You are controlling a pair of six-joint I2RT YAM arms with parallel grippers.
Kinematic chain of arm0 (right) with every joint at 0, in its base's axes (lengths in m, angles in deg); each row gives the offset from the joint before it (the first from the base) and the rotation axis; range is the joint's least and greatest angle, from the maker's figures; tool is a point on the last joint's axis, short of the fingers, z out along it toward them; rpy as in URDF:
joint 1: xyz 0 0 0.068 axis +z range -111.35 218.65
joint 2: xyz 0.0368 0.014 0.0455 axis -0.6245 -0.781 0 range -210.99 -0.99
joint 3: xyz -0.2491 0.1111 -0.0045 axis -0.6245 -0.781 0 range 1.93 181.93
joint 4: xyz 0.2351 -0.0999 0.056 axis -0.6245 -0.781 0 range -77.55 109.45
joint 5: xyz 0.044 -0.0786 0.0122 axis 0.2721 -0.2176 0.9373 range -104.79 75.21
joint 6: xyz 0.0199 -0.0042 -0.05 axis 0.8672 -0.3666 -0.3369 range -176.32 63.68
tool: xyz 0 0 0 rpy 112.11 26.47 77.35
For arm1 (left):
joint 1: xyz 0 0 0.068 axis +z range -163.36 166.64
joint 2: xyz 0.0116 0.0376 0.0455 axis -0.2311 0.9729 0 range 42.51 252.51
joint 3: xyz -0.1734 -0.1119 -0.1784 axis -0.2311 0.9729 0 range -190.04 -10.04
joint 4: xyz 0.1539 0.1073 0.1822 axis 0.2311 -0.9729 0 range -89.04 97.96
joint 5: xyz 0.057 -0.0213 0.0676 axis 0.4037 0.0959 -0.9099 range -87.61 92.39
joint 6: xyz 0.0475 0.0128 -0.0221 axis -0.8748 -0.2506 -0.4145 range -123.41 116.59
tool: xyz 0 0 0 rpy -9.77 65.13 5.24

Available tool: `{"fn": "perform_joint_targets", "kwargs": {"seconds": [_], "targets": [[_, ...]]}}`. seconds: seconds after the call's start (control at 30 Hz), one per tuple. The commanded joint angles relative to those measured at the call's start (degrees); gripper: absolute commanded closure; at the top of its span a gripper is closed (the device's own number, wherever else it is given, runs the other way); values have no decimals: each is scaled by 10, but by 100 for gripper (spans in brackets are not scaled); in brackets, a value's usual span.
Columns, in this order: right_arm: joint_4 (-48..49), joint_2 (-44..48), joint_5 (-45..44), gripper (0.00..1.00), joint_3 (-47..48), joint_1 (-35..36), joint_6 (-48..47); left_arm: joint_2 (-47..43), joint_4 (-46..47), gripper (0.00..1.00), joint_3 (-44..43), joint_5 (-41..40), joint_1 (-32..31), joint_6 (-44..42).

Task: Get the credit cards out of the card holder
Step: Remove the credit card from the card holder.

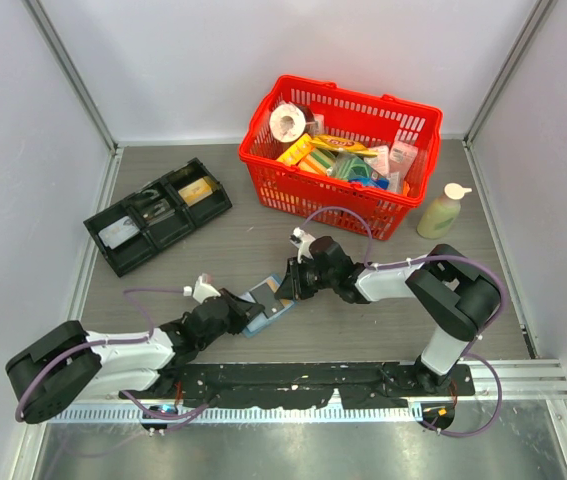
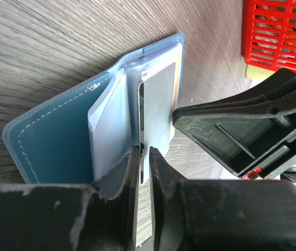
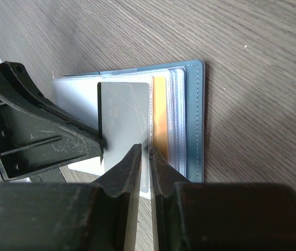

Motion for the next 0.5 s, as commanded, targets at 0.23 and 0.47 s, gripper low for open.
{"fn": "perform_joint_targets", "kwargs": {"seconds": [0.23,0.47], "targets": [[-21,-9,4,82,-10,-12,2,-39,26,85,9,10,2,-23],[-8,-14,16,82,-15,-12,7,-27,70,93,16,12,2,-25]]}}
